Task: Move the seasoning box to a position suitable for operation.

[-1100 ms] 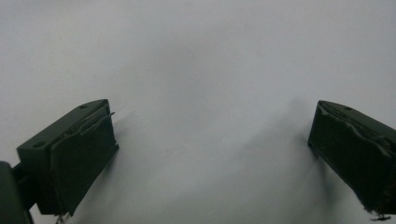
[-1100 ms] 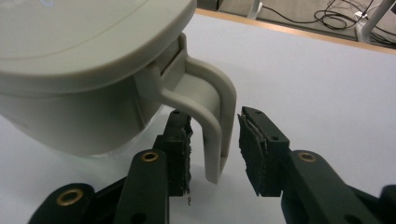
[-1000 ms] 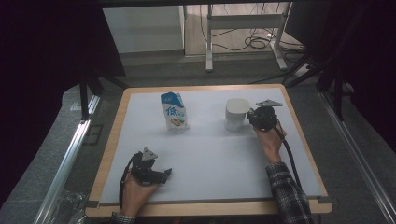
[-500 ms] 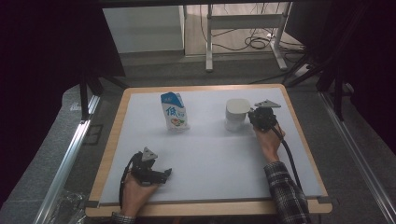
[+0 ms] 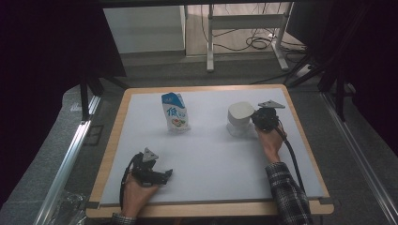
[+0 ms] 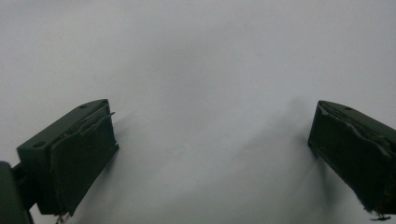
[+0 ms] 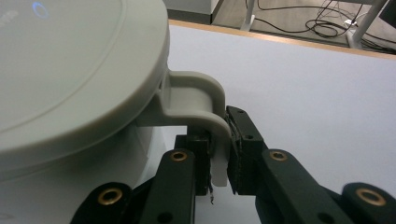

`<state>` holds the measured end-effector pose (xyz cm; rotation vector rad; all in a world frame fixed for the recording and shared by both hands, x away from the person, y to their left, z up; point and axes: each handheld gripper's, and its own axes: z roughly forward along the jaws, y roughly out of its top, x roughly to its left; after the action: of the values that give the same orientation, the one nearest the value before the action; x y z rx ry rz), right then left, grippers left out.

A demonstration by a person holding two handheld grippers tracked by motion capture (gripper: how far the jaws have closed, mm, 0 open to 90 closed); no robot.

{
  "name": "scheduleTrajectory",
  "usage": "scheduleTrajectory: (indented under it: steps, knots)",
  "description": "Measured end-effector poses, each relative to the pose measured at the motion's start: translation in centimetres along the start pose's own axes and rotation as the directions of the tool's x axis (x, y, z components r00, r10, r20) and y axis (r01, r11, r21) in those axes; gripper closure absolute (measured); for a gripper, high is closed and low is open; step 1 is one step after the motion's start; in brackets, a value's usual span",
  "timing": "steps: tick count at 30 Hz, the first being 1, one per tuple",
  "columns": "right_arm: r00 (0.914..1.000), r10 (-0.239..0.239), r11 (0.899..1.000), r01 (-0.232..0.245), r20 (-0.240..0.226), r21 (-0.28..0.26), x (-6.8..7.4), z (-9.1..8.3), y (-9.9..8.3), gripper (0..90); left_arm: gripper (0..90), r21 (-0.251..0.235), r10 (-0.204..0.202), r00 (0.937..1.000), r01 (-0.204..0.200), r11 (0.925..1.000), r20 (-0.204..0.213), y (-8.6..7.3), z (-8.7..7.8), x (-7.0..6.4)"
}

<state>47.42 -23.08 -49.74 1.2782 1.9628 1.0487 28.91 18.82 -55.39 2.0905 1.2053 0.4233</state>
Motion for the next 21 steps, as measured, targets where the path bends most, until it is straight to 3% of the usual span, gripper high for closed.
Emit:
scheduleTrajectory:
  steps: [14, 21]
  knots:
    - [0.9993, -0.015, 1.0, 0.015, -0.035, 0.0, 0.5, -1.4, -0.1, 79.8, 0.4, 0.0, -0.001, 1.0, 0.001, 1.0, 0.0, 0.0, 0.0, 0.0]
    - [0.9956, 0.028, 1.0, -0.028, -0.089, -0.004, 0.7, -2.8, -0.2, 79.8, 0.4, 0.0, 0.002, 1.0, -0.002, 1.0, 0.0, 0.0, 0.0, 0.0]
